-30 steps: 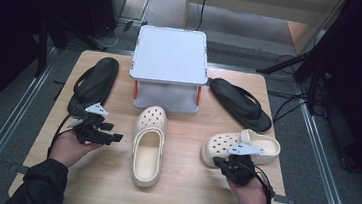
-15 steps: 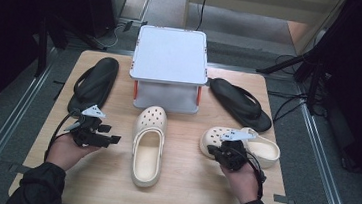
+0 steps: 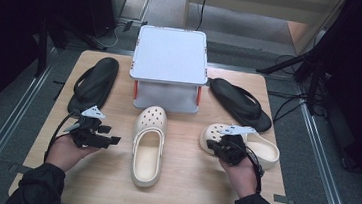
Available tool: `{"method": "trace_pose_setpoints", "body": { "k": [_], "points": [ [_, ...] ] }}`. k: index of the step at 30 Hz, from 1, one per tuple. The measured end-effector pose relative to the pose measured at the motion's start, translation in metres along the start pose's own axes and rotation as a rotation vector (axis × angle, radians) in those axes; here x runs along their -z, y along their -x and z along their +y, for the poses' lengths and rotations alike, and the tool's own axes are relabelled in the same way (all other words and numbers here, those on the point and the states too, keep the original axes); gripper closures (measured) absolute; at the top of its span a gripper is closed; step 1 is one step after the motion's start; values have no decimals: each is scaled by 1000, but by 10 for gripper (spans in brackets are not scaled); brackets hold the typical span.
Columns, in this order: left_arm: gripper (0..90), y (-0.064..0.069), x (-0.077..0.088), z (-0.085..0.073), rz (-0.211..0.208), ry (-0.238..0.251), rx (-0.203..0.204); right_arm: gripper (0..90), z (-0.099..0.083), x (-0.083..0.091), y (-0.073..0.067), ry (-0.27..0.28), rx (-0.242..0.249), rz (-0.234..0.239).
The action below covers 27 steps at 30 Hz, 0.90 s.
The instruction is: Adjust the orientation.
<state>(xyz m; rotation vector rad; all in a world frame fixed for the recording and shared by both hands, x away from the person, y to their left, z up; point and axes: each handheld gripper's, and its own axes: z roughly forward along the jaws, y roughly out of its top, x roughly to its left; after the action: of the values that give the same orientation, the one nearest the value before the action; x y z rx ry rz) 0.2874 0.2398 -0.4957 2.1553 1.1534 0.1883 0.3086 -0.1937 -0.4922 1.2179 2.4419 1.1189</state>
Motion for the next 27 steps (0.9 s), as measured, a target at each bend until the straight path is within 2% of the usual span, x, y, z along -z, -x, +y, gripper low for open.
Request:
{"method": "trace_pose_setpoints", "body": {
  "k": [6, 9, 23, 27],
  "points": [
    [400, -1, 1, 0, -2, 7, 10, 876, 4, 16, -1, 26, 7, 15],
    [401, -1, 1, -1, -1, 8, 12, 851, 4, 24, -1, 29, 12, 4],
    [401, -2, 0, -1, 0, -4, 10, 761, -2, 72, 21, 82, 7, -58],
    [401, -2, 0, -1, 1, -4, 11, 706, -6, 83, 30, 71, 5, -66]
  ]
}}
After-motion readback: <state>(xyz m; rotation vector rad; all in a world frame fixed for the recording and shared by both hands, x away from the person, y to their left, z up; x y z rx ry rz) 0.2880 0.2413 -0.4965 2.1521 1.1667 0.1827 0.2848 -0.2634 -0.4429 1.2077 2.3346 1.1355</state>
